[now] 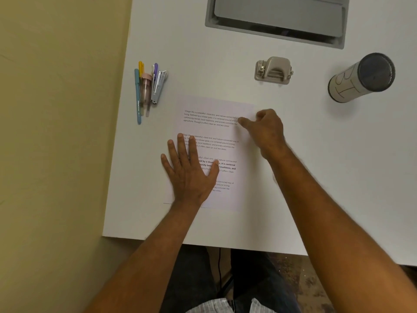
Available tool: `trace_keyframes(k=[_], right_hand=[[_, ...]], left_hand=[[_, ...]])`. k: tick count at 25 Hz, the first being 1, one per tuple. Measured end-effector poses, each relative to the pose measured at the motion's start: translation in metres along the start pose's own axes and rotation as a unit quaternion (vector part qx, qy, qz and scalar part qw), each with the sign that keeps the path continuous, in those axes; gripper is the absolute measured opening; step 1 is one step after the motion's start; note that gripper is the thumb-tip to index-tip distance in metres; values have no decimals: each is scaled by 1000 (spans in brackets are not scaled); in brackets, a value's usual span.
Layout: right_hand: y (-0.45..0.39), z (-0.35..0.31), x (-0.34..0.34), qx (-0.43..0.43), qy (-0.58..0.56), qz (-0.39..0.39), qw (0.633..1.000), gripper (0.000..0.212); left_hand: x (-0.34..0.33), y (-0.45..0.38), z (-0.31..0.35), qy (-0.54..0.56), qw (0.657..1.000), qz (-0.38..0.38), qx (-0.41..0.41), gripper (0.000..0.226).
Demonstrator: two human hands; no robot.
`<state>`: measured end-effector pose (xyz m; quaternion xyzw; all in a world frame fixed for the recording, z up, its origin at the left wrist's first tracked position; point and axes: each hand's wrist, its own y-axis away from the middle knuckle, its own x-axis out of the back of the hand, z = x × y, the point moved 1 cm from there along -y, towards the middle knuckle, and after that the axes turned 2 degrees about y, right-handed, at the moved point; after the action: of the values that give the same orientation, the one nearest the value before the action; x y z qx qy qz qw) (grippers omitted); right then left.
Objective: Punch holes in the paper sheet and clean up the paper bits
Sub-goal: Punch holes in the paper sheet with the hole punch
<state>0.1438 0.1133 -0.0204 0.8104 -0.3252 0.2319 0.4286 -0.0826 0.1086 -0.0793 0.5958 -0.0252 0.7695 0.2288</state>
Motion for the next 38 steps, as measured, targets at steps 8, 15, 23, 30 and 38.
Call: trace_keyframes(k=[8,15,23,30,38], right_hand=[[11,8,-8,-47,-111,-19,993,57],[17,5,-16,-52,-140,-55,987,42],[36,25,-15,-77,-228,-57,969,46],[21,44,-7,-41,-164,-134,977,34],[20,63,3,-56,-238,-136,960,13]], left_hand=[[1,-1,0,-2,1000,-21,-1,98],[1,-2,-1,-9,1000,-30,-1,101],[1,-2,-2,-4,999,-32,-6,102],[6,-1,-3,26,999,-39,-10,94],[32,1,-4,135,990,19,21,81]])
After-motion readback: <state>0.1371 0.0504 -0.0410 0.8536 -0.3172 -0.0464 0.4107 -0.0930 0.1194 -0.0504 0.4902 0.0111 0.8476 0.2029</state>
